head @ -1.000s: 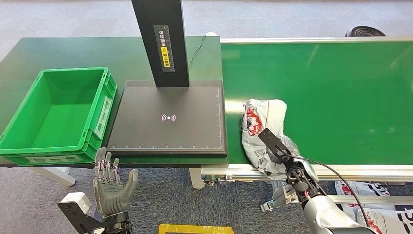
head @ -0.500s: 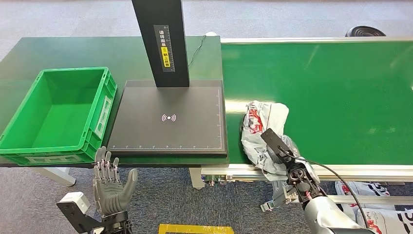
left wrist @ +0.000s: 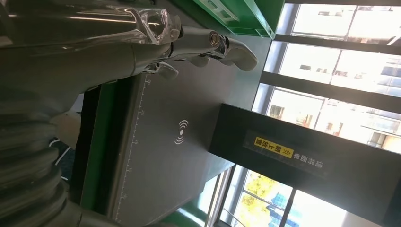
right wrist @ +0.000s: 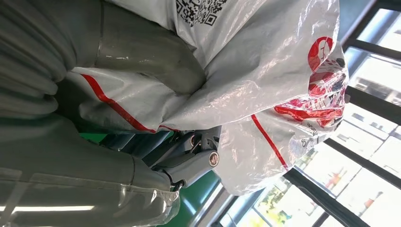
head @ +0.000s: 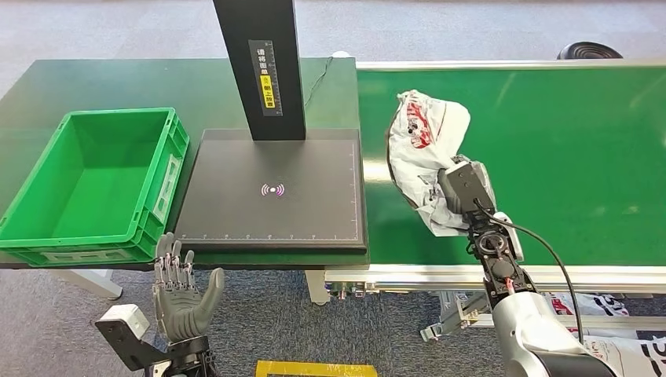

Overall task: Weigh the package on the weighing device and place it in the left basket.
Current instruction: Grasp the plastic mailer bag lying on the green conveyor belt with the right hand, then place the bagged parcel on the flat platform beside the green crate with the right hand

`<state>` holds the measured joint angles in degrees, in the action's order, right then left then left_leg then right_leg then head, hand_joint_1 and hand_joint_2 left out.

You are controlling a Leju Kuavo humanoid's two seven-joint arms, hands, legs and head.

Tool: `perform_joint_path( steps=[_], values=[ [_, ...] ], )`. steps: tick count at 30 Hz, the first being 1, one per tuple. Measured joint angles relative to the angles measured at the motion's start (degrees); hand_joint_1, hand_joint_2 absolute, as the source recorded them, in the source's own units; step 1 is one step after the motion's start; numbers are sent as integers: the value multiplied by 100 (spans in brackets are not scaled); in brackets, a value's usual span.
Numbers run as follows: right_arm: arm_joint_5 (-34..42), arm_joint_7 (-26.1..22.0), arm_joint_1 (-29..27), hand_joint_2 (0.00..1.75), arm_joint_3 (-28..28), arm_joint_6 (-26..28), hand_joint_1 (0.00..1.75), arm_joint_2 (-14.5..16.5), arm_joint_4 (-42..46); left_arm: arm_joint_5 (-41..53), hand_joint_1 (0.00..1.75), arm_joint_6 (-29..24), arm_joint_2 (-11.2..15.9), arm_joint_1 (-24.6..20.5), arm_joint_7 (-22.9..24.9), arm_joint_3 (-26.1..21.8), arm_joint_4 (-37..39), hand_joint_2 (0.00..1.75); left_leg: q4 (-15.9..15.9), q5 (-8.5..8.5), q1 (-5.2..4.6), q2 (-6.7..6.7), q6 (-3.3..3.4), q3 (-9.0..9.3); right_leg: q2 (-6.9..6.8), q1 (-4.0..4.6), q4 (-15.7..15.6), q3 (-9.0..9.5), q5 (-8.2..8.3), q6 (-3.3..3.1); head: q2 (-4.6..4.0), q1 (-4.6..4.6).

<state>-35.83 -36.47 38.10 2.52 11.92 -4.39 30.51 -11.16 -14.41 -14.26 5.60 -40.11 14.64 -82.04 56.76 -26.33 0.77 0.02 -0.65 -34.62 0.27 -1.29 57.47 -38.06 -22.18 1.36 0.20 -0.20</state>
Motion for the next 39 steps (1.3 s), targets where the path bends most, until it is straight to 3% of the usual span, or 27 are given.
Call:
perform_joint_path(
  steps=[15, 20, 27, 39],
  values=[
    [232, 16, -27, 175, -242, -176, 175, 41, 717, 5, 0, -1, -17, -69, 0, 0, 49, 175, 0, 0, 0, 0, 0, 1, 0, 0, 0, -1, 0, 0, 0, 1],
    [243, 286, -181, 175, -477, -239, 175, 95, 876, 5, 0, -1, -27, -71, 1, 2, 49, 175, 0, -1, 0, 0, 0, 0, 0, 0, 0, -1, 0, 0, 0, 0],
    [502, 417, -239, 175, -1134, -450, 175, 369, 1067, 13, 0, 7, -33, -78, 30, 28, 50, 175, -1, 0, 1, 5, -1, 2, 3, 1, 1, -2, 0, 0, 0, 0],
    [849, 587, 351, 175, -2082, -473, 175, 935, 842, 19, 0, 98, -85, -151, 115, 96, 175, 175, -1, 2, 0, 3, 0, 1, 2, 1, 1, -3, 0, 0, 0, 1]
  ],
)
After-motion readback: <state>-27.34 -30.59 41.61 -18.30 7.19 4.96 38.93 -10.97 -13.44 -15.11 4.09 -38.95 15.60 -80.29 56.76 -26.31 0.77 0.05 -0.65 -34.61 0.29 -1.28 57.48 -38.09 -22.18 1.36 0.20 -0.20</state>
